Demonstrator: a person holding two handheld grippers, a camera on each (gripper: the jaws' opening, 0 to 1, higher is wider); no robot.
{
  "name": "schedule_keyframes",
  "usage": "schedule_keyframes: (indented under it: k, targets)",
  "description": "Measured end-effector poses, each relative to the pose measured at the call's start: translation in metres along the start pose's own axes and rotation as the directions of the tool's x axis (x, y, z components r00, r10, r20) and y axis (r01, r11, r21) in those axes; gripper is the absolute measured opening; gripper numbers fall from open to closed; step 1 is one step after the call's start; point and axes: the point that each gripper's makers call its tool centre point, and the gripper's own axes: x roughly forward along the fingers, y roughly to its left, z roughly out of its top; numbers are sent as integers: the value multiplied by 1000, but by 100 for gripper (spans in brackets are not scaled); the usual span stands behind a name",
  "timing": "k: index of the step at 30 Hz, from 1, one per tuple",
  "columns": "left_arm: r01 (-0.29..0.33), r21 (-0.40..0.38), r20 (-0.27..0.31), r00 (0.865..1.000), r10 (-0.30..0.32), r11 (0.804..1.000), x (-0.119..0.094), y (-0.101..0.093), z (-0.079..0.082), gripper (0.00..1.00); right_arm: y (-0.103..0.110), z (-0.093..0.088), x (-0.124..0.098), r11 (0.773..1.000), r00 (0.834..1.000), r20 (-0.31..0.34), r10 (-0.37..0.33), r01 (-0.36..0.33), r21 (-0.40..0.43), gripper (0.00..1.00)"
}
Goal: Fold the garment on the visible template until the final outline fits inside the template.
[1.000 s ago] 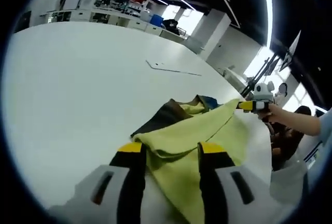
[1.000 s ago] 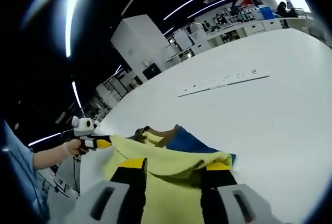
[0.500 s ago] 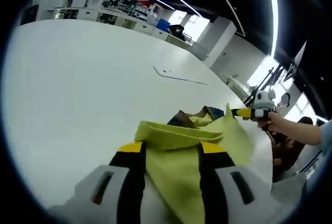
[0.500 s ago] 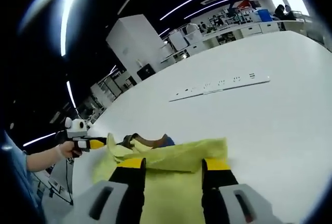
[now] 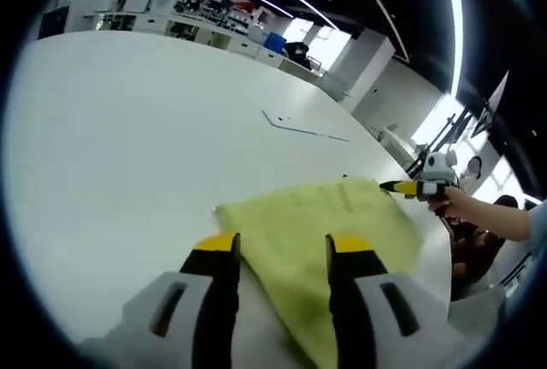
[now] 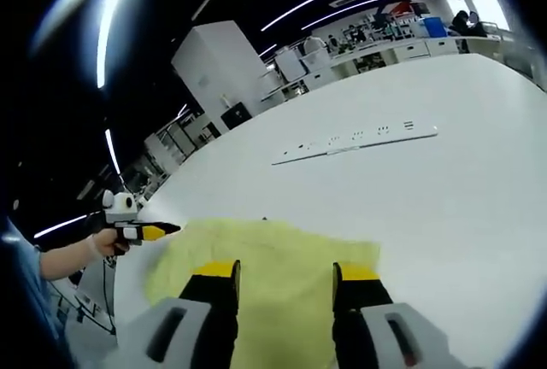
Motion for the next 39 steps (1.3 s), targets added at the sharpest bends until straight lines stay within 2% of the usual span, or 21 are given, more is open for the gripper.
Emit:
schedule_keyframes:
  k: [4,7,10,15,17,21,26,30,32,39]
  targets:
    - [8,15,-3,1000,-8,1000,-2,-2,-1,41,-3,2,0,1000,1000,-3,4,-4,-20,45]
    - [12,30,-7,1000,-12,999,-4,-5,-3,46,6,-2,-3,999,1000,-6,17,-18,-48,52]
    - [17,41,-6,1000,-17,999,-6,-7,-5,51,10,-7,-7,997,1000,-16,18,-19,-76,54]
    - [28,122,-18,1000,-26,992,-10,-11,-12,60,21,-11,-19,991,999,1,49,-49,-122,68]
    - [37,125,-19,999,-35,991,-13,-13,-15,65,18,-11,-19,989,999,0,50,-50,-140,71]
    - [47,143,-20,999,-44,989,-21,-15,-22,70,22,-22,-32,980,999,-19,41,-44,-192,75]
    - [64,162,-25,998,-60,985,-33,-19,-33,75,26,-39,-51,968,999,-40,26,-35,-247,87]
    - [92,218,-49,995,-83,972,-44,-25,-43,83,31,-49,-63,962,998,-50,26,-39,-272,92]
    - [98,236,-59,995,-86,967,-49,-27,-45,86,32,-56,-69,958,997,-78,17,-38,-285,93]
    - [109,285,-89,992,-86,952,-67,-30,-54,93,38,-69,-84,943,995,-104,12,-46,-331,100]
